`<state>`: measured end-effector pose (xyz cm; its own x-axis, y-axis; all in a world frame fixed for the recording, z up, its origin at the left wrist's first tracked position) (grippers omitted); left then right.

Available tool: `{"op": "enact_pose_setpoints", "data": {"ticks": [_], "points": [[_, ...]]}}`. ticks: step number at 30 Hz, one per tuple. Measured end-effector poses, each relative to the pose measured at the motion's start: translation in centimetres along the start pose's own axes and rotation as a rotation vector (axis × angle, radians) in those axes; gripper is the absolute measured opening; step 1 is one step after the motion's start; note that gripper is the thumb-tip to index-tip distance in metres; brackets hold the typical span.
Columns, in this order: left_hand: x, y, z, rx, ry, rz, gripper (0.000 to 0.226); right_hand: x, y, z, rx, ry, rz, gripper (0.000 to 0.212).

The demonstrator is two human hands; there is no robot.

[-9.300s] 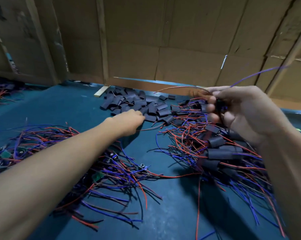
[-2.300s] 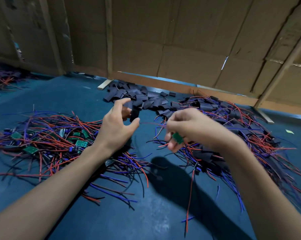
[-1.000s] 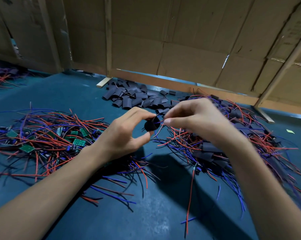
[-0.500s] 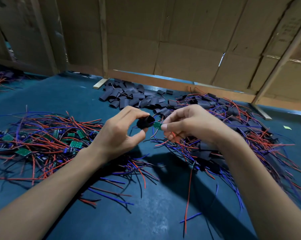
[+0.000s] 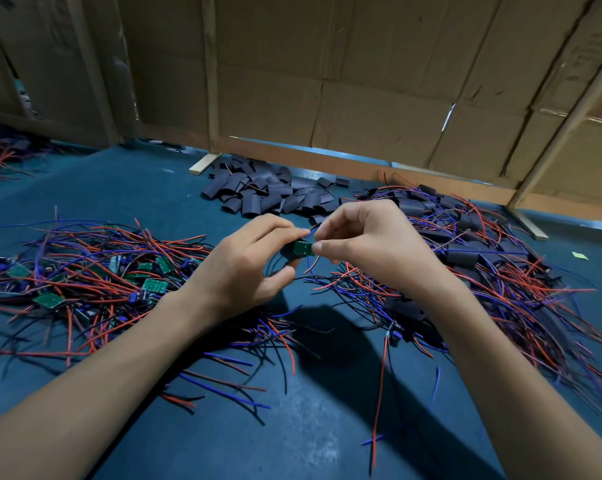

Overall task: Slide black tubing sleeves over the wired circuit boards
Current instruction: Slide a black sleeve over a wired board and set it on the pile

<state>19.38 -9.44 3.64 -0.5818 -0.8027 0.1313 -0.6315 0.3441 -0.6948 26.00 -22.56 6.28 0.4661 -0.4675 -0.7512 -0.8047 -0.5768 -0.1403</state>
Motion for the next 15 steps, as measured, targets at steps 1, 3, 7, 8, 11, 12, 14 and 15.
{"op": "enact_pose_setpoints", "data": {"ticks": [1,3,7,8,11,12,14,15], "points": [[0.1,0.0,0.0,-0.001,-0.003,0.001,0.042,0.0,0.0,-0.3,0.029,0.026,-0.002,0.013],[0.4,-0.1,0.1,-0.002,-0.013,0.006,0.045,-0.1,0.1,-0.9,0.073,0.064,-0.006,0.015],[0.6,-0.3,-0.1,0.001,-0.010,0.017,0.048,-0.3,0.1,-1.5,0.115,0.105,-0.009,0.017],[0.6,-0.3,-0.1,0.001,-0.010,0.023,0.048,-0.3,0.2,-1.5,0.113,0.104,-0.008,0.017],[0.8,-0.3,0.4,-0.032,-0.033,0.049,0.048,-0.4,0.2,-0.6,0.093,0.086,-0.017,0.020],[0.9,-0.2,0.5,-0.044,-0.047,0.059,0.046,-0.5,0.2,-0.1,0.092,0.082,-0.024,0.021],[0.9,-0.2,0.5,-0.052,-0.068,0.075,0.042,-0.5,0.2,0.4,0.100,0.091,-0.032,0.022],[0.9,-0.2,0.4,-0.050,-0.075,0.078,0.041,-0.5,0.2,0.5,0.107,0.095,-0.029,0.023]]}}
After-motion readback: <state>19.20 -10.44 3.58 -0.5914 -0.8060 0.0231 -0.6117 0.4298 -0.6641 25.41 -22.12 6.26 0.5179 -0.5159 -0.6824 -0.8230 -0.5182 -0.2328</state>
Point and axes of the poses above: each hand's wrist, its own y-axis away from the middle knuckle, its own z-axis out of the palm, x = y × z, the point moved 9 cm from there along -y, towards the middle knuckle, and after that the axes turned 6 degrees about -x, right-handed, at the moved point
